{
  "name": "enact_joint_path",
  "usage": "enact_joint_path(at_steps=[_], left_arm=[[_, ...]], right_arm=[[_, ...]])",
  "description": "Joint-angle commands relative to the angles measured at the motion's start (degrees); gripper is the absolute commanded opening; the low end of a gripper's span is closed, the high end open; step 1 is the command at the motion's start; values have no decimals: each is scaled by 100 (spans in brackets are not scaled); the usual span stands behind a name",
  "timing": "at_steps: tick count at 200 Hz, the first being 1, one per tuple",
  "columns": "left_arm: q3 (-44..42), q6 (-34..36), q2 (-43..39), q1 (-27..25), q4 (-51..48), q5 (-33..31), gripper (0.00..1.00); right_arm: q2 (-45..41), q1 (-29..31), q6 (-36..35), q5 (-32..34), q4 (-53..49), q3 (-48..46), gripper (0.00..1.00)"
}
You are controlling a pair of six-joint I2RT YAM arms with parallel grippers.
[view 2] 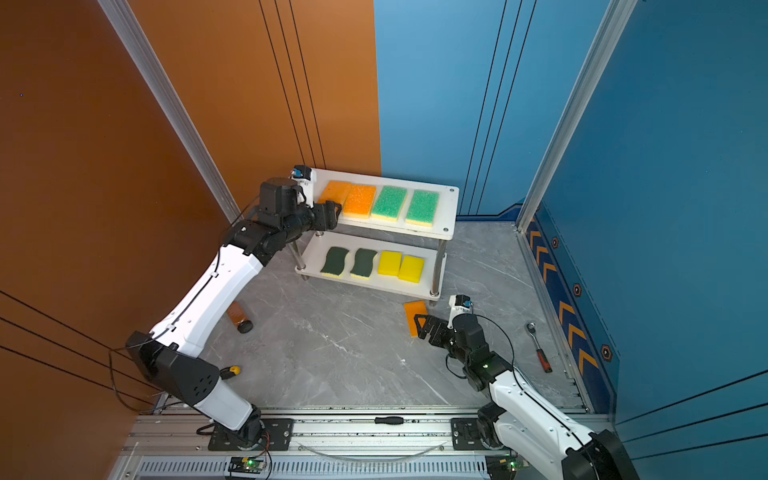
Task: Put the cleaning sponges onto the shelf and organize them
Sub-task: 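Open the left gripper and release the orange sponge on the shelf top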
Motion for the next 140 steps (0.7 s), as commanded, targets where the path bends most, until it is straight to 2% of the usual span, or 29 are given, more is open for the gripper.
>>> enact_joint_path(at_steps=[1,140], left_arm=[[-87,-63,-216,-37,76,-5,80],[-176,-54,-425,-42,145,4,85]], right_arm=[[-80,-38,73,128,-143,-92,100],[-48,-38,95,128,-117,-75,100]])
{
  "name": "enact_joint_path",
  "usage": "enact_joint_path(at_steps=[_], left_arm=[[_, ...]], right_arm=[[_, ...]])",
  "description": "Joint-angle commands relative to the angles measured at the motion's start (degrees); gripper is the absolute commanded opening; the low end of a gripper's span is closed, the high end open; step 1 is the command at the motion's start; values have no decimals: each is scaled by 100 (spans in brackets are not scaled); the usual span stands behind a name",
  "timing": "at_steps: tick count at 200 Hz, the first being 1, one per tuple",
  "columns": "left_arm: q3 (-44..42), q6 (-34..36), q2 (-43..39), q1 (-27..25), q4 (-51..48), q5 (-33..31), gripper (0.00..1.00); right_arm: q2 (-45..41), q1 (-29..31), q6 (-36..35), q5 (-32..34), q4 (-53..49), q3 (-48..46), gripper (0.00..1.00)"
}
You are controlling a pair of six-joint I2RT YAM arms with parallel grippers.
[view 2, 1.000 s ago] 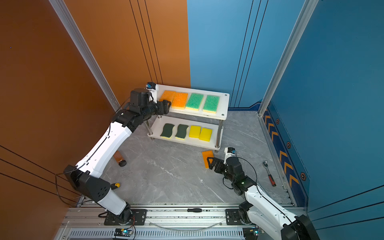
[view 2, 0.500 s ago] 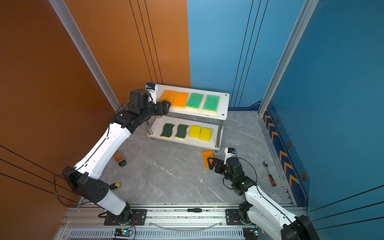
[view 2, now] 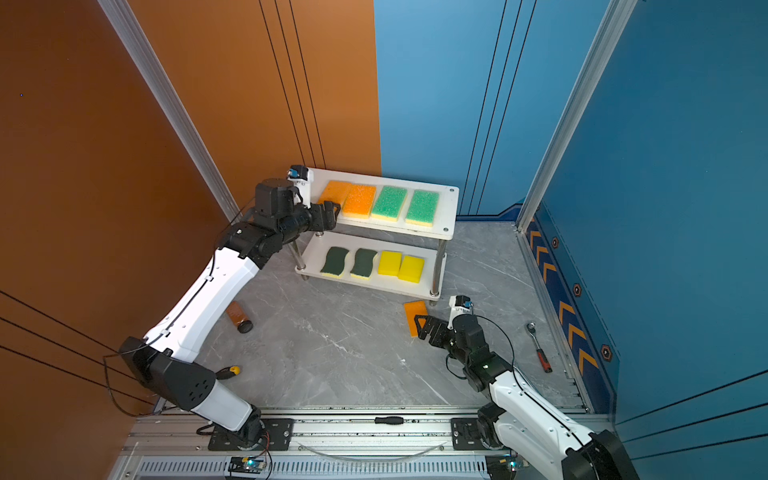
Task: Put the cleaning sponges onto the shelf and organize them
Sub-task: 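Open the left gripper and release the orange sponge on the shelf top, then withdraw the left gripper toward the table while the right gripper approaches the sponge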
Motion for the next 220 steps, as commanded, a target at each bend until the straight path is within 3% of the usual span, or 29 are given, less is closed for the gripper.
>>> enact_joint_path(at_steps=[1,15,31,104,169,220], left_arm=[[-66,-54,-225,-40,114,2,85],[-53,-47,-274,-37,123,-6,85],[-49,-46,-331,-46,132,-24,100],[-534,-98,-938,-181,184,-27,98],[-1904,-619,-1950,-551,271,-676,98],[-2929,-1019,-2431,-824,342,-771,98]], right_arm=[[-43,-38,91,128,-117,-51,100],[-41,-38,94,121,-117,-50,100],[-41,-38,103,129,-124,-36,100],[-23,31,16,294,-593,211,100],[280,194,-19,372,-466,275,100],[801,374,-164,428,-416,526,100]])
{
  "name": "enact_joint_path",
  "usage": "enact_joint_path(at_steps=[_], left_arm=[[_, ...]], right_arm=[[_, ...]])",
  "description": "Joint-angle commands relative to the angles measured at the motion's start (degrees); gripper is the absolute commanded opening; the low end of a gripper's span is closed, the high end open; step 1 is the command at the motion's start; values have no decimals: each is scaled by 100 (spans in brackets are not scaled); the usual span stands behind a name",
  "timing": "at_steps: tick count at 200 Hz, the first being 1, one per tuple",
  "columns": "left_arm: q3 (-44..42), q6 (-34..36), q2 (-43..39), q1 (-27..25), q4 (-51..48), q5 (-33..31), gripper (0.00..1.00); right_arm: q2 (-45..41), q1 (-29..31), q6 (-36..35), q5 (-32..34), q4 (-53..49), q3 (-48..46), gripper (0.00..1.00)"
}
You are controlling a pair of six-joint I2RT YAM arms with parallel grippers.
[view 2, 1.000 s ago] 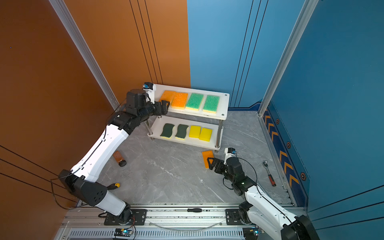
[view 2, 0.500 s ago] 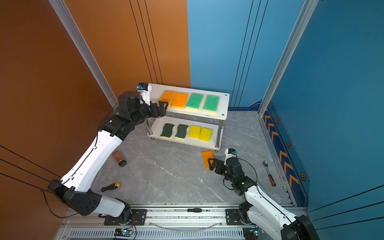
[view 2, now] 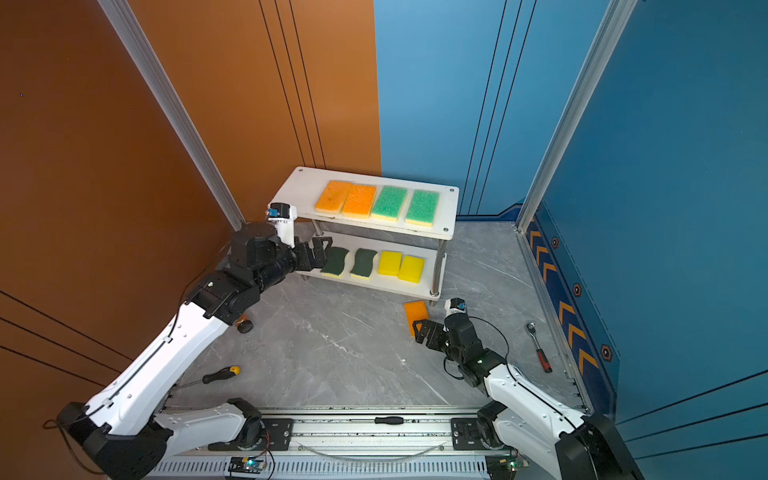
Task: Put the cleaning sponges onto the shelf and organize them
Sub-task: 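Withdraw the left gripper toward the table while the right gripper approaches the sponge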
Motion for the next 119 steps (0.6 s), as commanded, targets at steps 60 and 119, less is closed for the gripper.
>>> enact_joint_path(at_steps=[60,119], left_arm=[[-1488,-763,-290,-464,355,-220,97],[-2590,-1313,-334,-518,739,-76,98]], right_arm=[[462,176,-493,468,-220,533,100],[800,157,-831,685,-291,706,100]])
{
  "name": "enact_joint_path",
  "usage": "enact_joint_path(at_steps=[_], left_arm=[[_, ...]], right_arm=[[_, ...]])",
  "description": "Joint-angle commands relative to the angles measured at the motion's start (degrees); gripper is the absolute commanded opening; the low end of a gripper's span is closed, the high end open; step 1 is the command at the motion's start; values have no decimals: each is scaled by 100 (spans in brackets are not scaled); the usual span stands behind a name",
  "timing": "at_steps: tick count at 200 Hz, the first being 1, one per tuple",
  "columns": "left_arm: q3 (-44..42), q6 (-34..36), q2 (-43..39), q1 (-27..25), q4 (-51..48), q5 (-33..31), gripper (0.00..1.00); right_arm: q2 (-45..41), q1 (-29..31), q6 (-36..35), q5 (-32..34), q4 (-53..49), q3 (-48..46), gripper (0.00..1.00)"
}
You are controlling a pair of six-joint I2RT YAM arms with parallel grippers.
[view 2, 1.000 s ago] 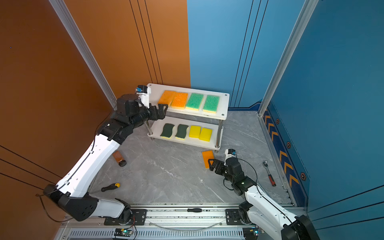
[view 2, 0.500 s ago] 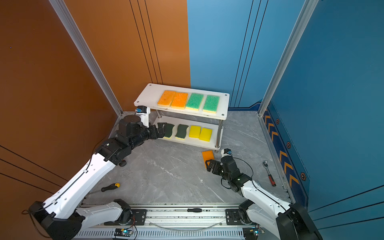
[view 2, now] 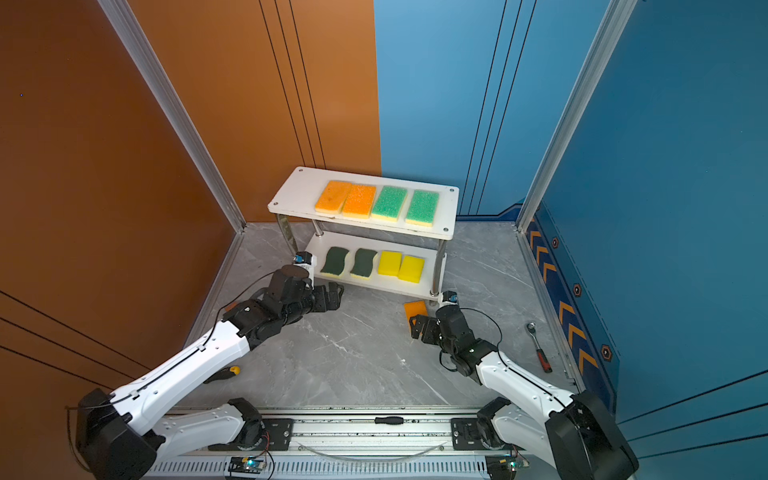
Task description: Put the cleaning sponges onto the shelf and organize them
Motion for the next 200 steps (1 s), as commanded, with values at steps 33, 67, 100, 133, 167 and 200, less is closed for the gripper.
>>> enact_joint_path(at_steps=[33,67,100,133,167,200], left_arm=[[-642,-497,-178,-57,368,27,98],[-926,-622,-226,-57,447,34,98],[-1076,-670,-187,-48,500,42,98],[-1101,-651,-134,-40,476,56,98],[-1028,-510,-140,46,316,37,98],[-1039,-448,-186,160,263,82,98]], right_arm=[[573,-1,-386,173,-8,301,100],[1059,17,-399,30,289,397,100],[1418,111,-382,-23,486,476,100],[1554,317,-347,11,532,542,100],[1589,526,-324,63,586,550,100],[1750,624,-276,8,705,568,100]])
